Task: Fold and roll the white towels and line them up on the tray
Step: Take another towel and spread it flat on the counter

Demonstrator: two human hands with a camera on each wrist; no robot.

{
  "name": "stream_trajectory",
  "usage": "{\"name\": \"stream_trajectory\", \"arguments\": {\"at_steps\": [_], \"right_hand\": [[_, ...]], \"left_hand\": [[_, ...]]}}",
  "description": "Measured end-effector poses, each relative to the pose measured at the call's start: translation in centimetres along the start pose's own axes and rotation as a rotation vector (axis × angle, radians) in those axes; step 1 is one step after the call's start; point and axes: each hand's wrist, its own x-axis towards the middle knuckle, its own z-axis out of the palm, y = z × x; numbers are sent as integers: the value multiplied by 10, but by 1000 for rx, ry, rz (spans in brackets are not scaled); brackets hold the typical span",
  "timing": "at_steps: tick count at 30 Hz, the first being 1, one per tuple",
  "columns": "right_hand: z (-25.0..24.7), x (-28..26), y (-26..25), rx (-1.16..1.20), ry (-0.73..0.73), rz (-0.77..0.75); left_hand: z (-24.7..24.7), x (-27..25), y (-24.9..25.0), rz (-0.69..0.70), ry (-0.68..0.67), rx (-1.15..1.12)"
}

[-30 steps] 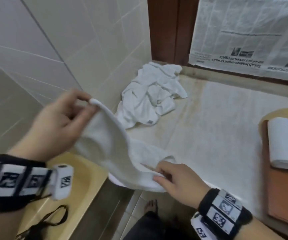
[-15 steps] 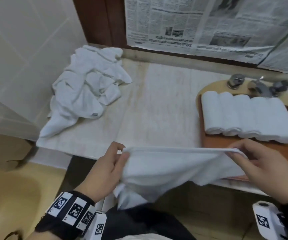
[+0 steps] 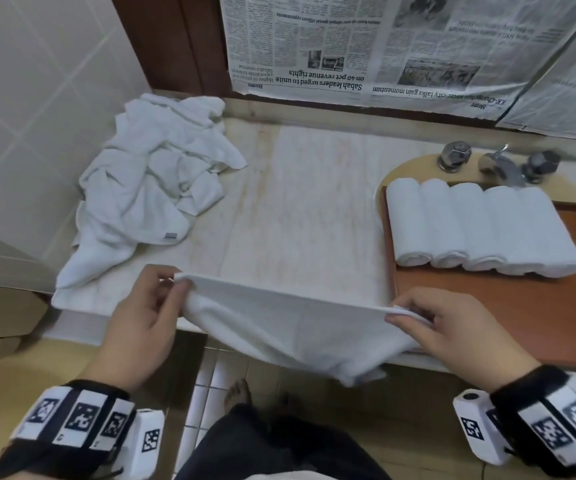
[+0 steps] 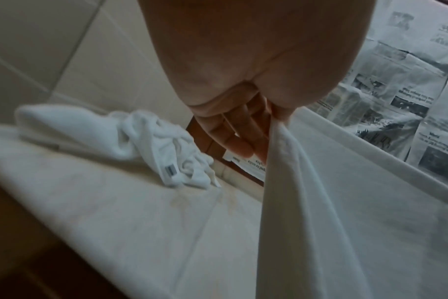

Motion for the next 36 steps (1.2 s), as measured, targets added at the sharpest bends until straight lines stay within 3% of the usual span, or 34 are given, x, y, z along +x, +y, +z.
{"name": "stream_trajectory", "arguments": {"at_steps": [8,14,18,22,25,27,29,32,36], "right_hand": [[20,20,16,-113,-181,32],[-1,59,8,-186,-275,56],[-37,128,6,-162,-114,90],[-80,217,14,-120,156,177],[-95,282,28,63,392,297],[-95,323,41,217,475,383],[-88,361,58,358,510,477],[-69,406,90,361,465,643],[-48,435,119,254,270,797]], "left_hand": [[-19,33,-16,21,-275,186],[-11,78,-13,24,-279,206],[-2,148,6,33,-197,194],[19,243,37,62,-75,157],[43,315,58,85,42,145],[63,357,67,101,107,139],[85,390,70,97,143,137],[119,422,67,26,149,122],[169,403,71,-85,151,90]]}}
